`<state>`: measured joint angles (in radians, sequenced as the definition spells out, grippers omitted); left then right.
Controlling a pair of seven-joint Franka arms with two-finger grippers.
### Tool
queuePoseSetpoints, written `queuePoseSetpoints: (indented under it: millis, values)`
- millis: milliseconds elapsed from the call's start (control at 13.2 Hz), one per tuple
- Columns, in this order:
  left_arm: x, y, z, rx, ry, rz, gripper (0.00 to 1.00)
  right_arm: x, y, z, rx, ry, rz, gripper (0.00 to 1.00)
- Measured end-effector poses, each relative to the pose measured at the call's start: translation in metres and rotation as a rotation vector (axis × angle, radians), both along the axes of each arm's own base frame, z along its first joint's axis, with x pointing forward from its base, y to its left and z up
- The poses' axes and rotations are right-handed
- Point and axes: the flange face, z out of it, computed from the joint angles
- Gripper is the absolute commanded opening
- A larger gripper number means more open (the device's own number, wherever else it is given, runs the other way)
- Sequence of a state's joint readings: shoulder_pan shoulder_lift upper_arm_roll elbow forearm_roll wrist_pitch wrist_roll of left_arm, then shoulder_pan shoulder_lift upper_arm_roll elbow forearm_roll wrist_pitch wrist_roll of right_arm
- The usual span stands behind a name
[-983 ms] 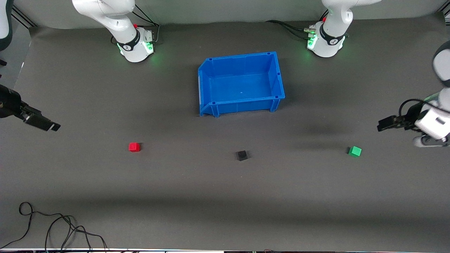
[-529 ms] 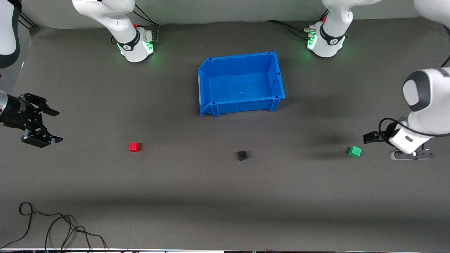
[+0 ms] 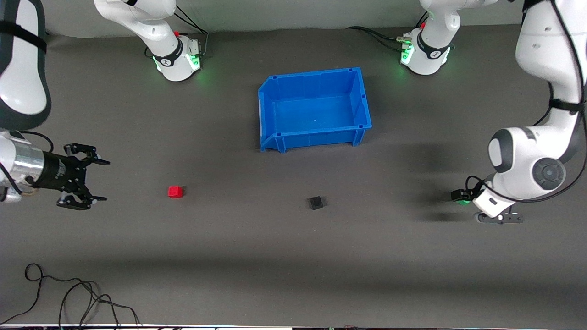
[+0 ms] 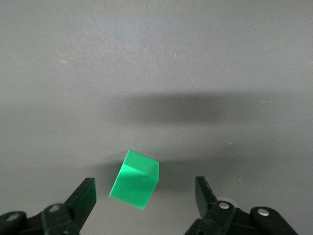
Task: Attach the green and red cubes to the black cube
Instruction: 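Close the right gripper on the red cube while the left gripper grasps green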
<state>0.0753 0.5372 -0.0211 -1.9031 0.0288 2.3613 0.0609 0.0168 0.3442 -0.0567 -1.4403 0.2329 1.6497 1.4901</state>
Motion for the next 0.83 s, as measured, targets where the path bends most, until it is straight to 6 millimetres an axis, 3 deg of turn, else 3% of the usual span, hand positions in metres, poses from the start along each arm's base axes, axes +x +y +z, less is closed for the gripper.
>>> queuePoseSetpoints:
  millis: [227,529,831]
  values:
    - [-0.002,0.001,-0.015,0.018,0.017,-0.024,0.88,0.003,0.005,-0.074,0.016,-0.019,-0.042,1.00]
    - [-0.003,0.000,-0.016,0.022,0.020,-0.030,0.85,-0.024,0.021,-0.175,0.011,-0.070,-0.097,1.00]
    - [-0.004,0.000,-0.025,0.021,0.029,-0.031,0.63,-0.059,0.026,-0.242,0.025,-0.067,-0.085,1.00]
